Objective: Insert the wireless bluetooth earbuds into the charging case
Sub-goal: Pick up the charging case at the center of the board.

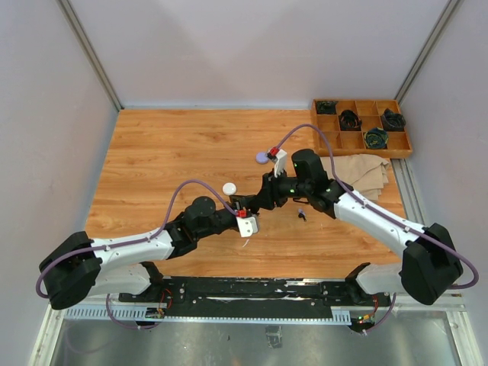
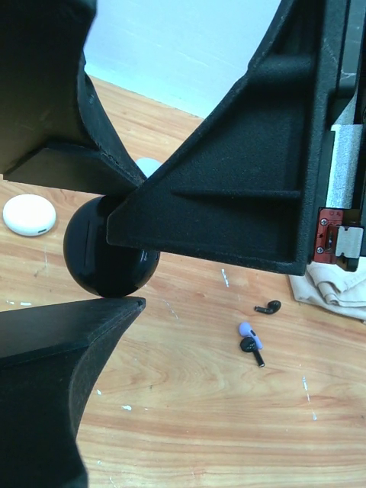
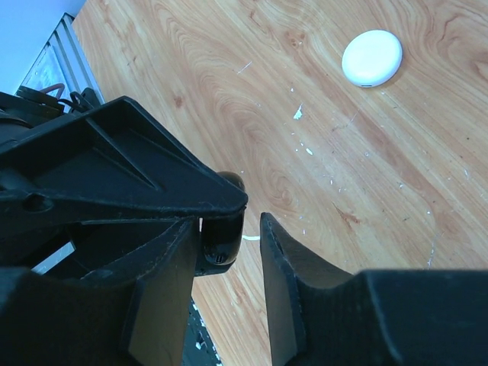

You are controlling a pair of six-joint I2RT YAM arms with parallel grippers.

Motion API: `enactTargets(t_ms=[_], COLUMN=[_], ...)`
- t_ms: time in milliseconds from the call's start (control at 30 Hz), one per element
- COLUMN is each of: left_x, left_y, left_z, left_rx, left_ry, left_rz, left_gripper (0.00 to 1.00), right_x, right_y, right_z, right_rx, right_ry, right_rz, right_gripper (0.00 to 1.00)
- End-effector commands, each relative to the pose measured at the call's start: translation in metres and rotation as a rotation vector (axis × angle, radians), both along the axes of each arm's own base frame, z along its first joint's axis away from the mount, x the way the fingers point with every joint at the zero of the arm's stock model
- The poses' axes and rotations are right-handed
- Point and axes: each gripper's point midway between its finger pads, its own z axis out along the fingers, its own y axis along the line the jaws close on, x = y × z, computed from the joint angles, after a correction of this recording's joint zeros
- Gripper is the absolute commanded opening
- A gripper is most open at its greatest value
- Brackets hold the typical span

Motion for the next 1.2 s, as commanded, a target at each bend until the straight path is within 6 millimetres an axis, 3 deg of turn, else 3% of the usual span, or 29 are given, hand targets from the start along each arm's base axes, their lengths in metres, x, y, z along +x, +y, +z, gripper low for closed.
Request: enactTargets(t_ms=[0,133,267,467,767,967,1167], left_x=[0.002,0.002,0.004,0.010,0.018,0.024,0.026], left_y=[-0.009,-0.009,-0.008,-0.001,0.021,0.034,0.030], left_z=[0.026,0.026,0.025,0.021,0.024,0.031,0.043], left_rx=[-0.050,-0.050,-0.050,-0.081,-0.231,-0.383,-0.505], left_ry=[-0.061,-0.061,-0.058,-0.019,0.077,0.200,0.351], left_rz=[-0.011,-0.012,0.004,0.067,0.223,0.345,0.390], left_gripper=[0.51,0.51,0.53,0.64,0.87,0.90,0.86], right_x=[-0.004,-0.004,-0.005,-0.002,0.010,0.020,0.024], right_y=[0.011,0.012,0.011,0.005,-0.011,-0.029,-0.041], right_z=[0.007,0.004,0.005,0.012,0.041,0.062,0.083], right_rx=[0.020,0.016,0.009,0.019,0.105,0.192,0.286], right_ry=[-0.020,-0.014,-0.027,-0.071,-0.170,-0.226,-0.292], right_rz=[0.036,0.038,0.051,0.028,-0.060,-0.164,-0.247], right_gripper=[0.38,0.32,0.19,0.06,0.04,0.01,0.01])
